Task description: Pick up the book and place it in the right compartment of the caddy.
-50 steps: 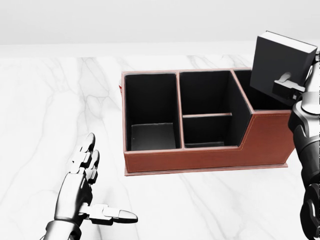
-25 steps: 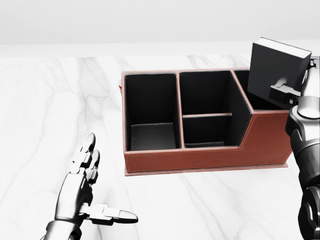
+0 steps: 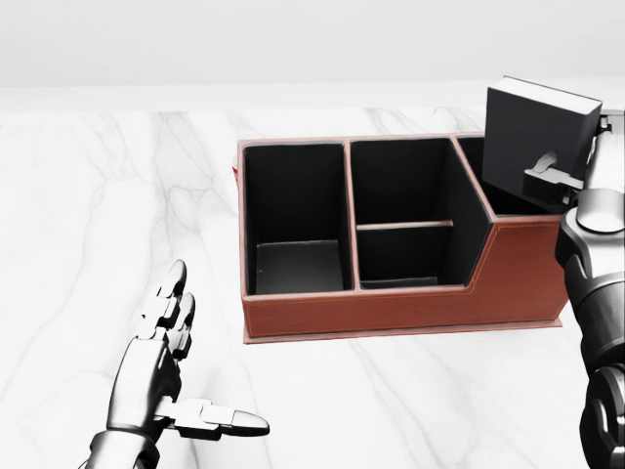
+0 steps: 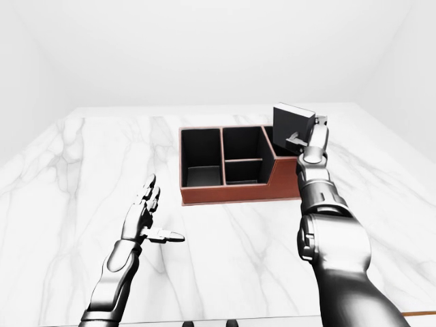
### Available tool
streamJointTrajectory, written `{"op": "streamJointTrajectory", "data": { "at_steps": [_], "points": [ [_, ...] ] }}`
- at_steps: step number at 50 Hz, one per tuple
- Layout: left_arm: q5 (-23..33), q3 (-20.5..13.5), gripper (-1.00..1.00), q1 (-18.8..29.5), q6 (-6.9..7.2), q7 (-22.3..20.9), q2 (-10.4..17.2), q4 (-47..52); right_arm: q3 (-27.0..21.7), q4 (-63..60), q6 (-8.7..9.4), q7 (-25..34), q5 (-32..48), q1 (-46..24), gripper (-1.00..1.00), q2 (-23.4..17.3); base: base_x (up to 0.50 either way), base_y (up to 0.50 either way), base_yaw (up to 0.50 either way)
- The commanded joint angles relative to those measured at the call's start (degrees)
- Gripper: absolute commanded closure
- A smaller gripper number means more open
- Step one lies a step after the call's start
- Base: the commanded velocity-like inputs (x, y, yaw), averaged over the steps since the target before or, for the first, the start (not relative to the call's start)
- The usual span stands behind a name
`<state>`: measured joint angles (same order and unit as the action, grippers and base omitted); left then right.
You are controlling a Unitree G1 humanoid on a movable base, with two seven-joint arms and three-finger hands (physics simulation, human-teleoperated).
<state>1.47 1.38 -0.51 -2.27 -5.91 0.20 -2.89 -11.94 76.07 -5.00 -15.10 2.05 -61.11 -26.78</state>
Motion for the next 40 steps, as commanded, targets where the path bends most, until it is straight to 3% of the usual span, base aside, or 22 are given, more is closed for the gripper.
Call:
{"op": "streamJointTrajectory", "data": {
  "at_steps": [1,21,22,23,40],
  "points": [
    [0.4,-0.12,-1.0,0.24,-0.24,0.75,-0.01,-0.53,-1.41,-1.09,0.0,-0.63,0.58,-0.04,1.0,-0.05,0.0,0.0,0.0],
    [0.36,-0.18,-1.0,0.25,-0.15,0.64,0.02,-0.43,-1.04,-1.32,0.0,0.31,0.83,-0.04,1.0,0.39,0.0,0.0,0.0],
    [0.34,-0.21,-1.0,0.34,-0.29,0.63,0.03,-0.65,-1.04,-1.3,0.0,0.32,0.87,-0.01,0.8,0.39,0.0,0.0,0.0],
    [0.36,-0.2,-1.0,0.38,-0.46,0.62,0.03,-0.85,-1.04,-1.25,0.0,0.28,0.93,-0.08,-1.0,0.35,0.0,0.0,0.0],
    [0.36,-0.2,-1.0,0.39,-0.45,0.66,0.0,-0.83,-1.1,-1.24,0.0,0.34,1.16,-0.4,-1.0,0.13,0.0,0.0,0.0]
  ]
}}
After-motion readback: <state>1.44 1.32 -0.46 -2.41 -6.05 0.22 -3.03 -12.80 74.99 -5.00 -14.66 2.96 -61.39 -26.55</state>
